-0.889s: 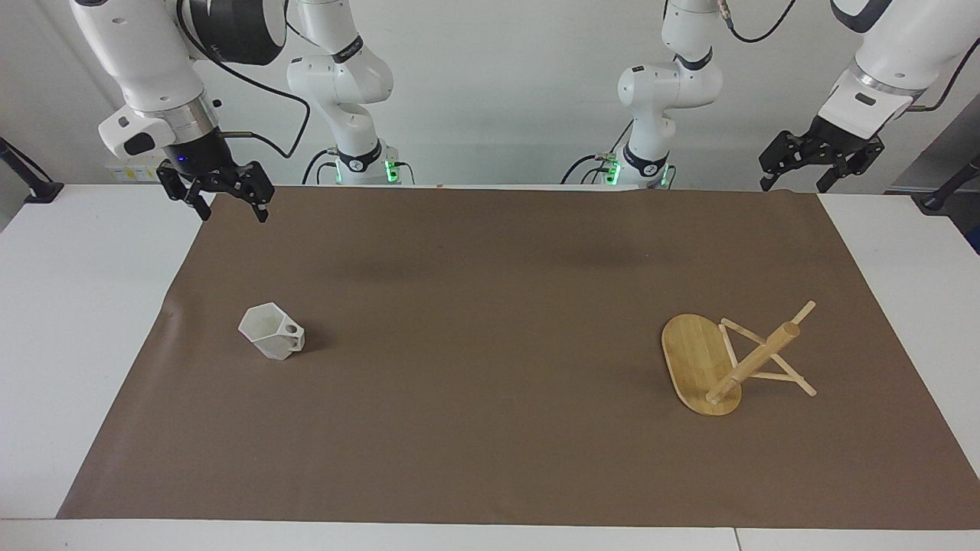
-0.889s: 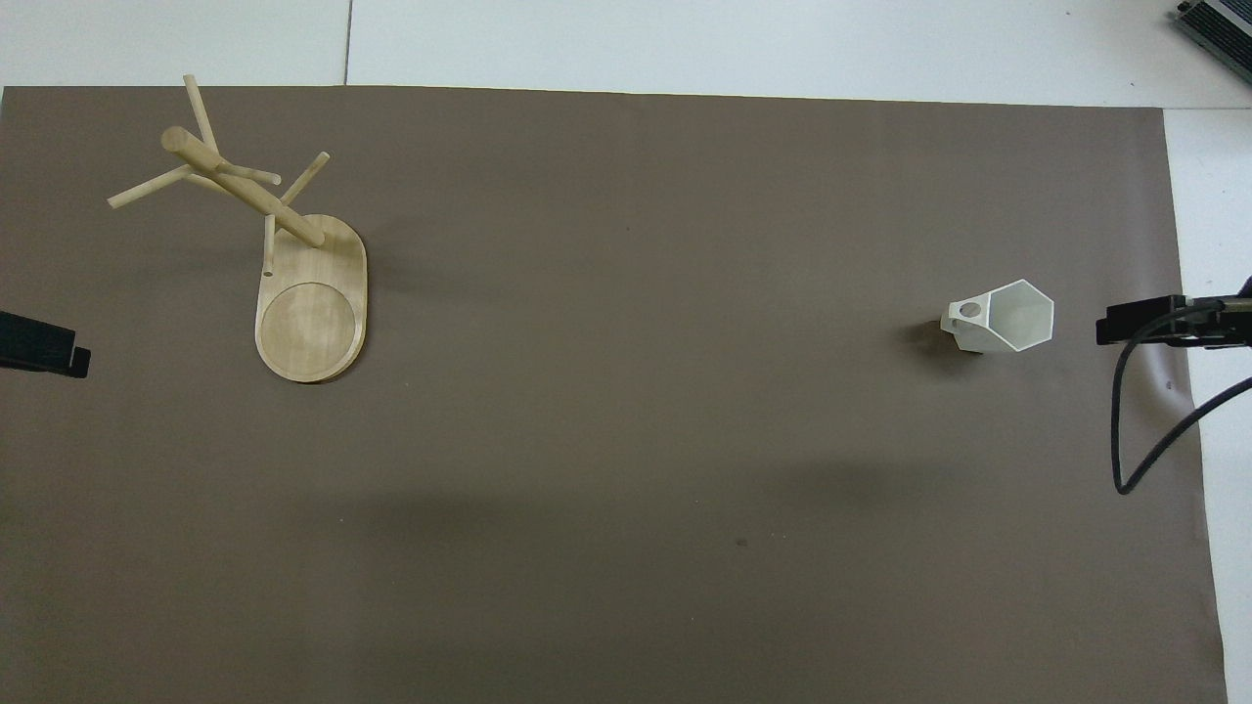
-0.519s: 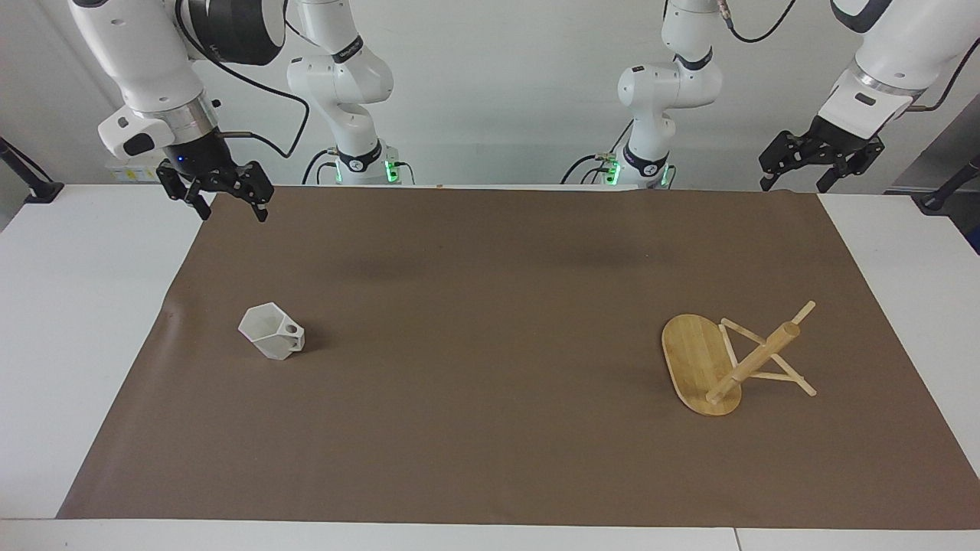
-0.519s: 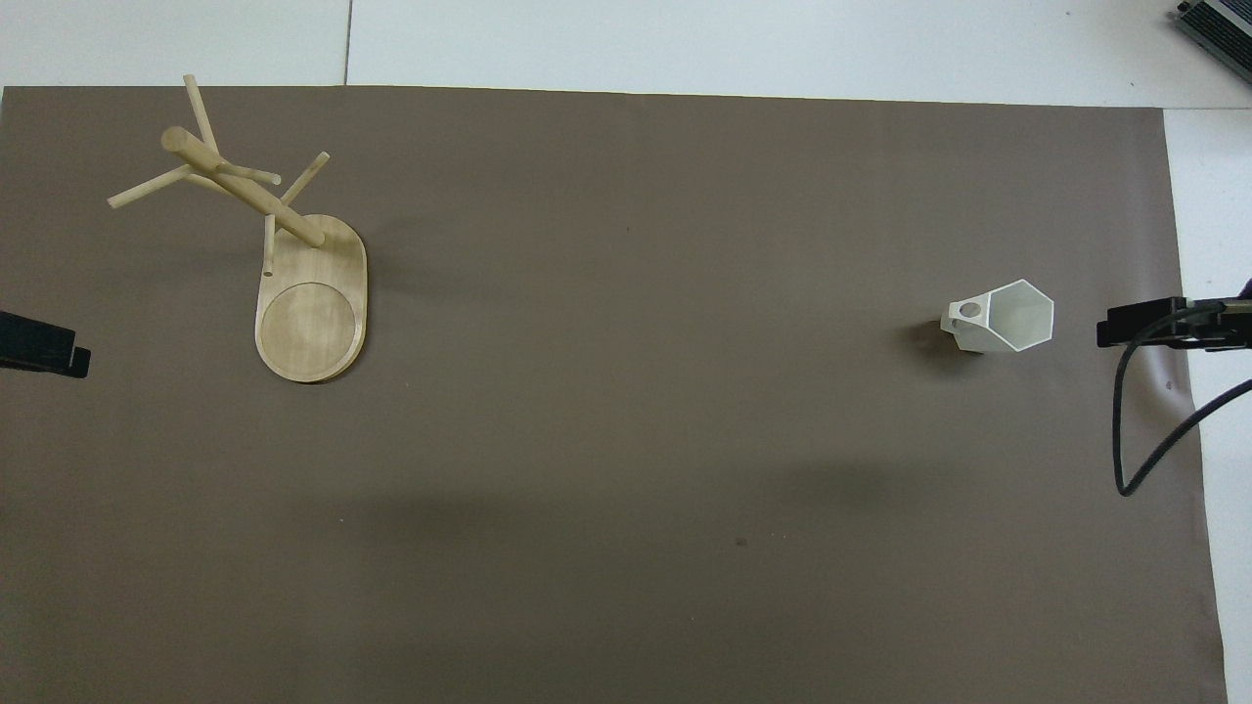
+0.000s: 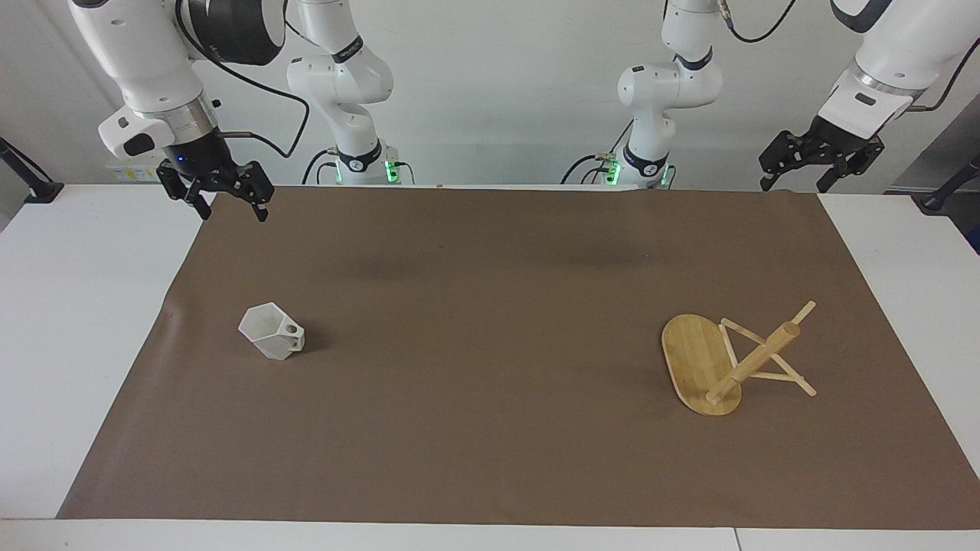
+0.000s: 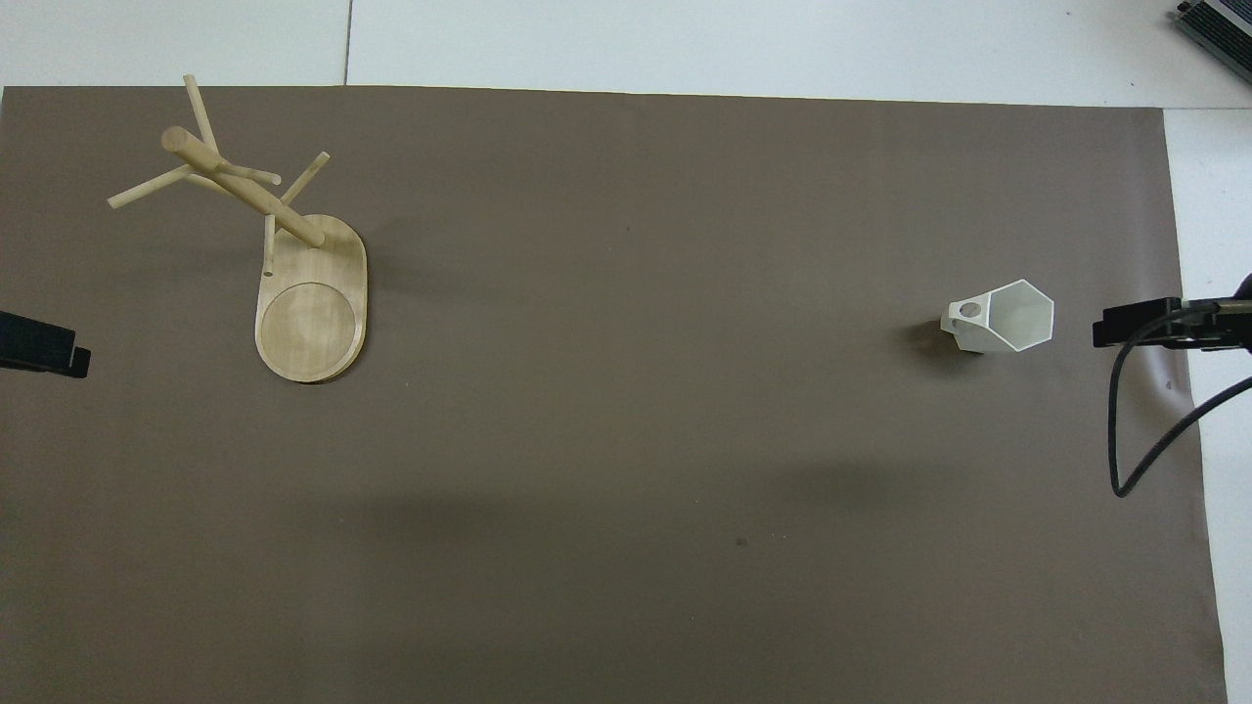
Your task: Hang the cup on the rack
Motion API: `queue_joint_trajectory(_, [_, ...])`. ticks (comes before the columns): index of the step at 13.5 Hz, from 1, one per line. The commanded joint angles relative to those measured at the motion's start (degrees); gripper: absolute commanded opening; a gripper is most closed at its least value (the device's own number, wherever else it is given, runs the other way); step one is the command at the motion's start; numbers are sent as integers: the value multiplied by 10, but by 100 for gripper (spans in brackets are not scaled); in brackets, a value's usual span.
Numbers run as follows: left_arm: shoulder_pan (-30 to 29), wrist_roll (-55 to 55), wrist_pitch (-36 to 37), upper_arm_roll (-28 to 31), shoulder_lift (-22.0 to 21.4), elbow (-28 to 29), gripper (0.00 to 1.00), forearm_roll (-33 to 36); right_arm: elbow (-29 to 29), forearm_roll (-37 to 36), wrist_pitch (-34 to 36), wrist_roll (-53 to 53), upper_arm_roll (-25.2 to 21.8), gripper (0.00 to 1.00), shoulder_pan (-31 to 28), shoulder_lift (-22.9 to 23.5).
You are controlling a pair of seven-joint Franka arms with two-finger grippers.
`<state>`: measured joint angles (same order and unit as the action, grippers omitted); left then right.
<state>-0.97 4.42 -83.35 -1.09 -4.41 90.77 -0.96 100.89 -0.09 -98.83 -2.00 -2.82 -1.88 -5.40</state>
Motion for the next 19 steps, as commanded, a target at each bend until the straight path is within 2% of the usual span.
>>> queue_joint_trajectory(1, [-5,-4,4,-4,-13,12,100,4,6,0,-2,8,5,100,-2,-7])
queue_joint_trajectory(4, [-5,-4,4,-4,-13,12,100,4,6,1,-5,7,5,100,7,-7])
queue_joint_trajectory(7, [-5,-3,4,-4,-13,12,100,4,25,2,-74,-1,5,100,7,-4])
queue_joint_trajectory(9, [-5,-4,4,-4,-13,12,100,4,57,2,-115,-53,5,100,-1,0])
queue_joint_trajectory(12, [-5,-4,4,-4,-13,12,100,4,89,2,-176,-74,4,100,-2,30])
queue_joint_trajectory(16, [-5,-3,4,-4,-13,12,100,4,89,2,-215,-100,4,100,-18,97])
queue_joint_trajectory(19, [-5,-4,4,-4,-13,12,100,4,90,2,-251,-155,4,100,-32,122])
